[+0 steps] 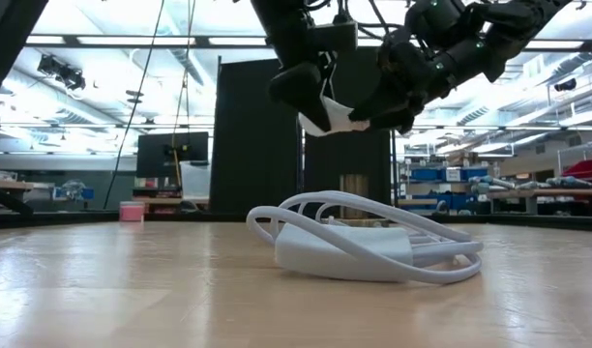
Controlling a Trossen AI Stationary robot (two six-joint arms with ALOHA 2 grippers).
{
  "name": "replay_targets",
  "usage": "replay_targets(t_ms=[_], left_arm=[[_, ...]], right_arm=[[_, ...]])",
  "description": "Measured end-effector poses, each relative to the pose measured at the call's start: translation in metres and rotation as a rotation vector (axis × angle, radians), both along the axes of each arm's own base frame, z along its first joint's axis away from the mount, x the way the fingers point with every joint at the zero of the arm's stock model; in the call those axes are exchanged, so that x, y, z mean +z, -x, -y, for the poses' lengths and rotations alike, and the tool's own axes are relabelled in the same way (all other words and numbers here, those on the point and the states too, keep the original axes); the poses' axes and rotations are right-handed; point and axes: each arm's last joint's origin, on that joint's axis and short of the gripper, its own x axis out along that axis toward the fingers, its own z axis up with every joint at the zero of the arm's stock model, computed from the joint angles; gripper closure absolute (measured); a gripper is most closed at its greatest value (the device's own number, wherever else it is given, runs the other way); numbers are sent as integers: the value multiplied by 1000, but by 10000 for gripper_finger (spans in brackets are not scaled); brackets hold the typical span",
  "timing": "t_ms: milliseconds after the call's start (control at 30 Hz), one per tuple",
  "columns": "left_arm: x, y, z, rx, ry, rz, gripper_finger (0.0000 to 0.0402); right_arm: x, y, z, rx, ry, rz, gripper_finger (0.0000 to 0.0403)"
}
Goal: Screw lightbulb
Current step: Insert the white lightbulb into the silver lamp
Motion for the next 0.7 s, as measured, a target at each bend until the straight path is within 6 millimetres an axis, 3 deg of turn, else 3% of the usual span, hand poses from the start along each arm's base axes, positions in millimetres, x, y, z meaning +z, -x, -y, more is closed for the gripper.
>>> replay_targets(t_ms=[200,433,567,700], left_arm=[[-3,-3,3,-74,31,-13,126],[-25,-5,7,-112,60,-135,126],[-26,-6,6,-103,45,-135,126],[-28,-6,5,-104,9,-158,126]], right_arm=[[-5,2,-1,-11,-31,-53,154],[0,6,-2,15,-49,-39,154],[1,6,0,11,-31,-30,154],[-10,2,-1,30,-49,-80,154]])
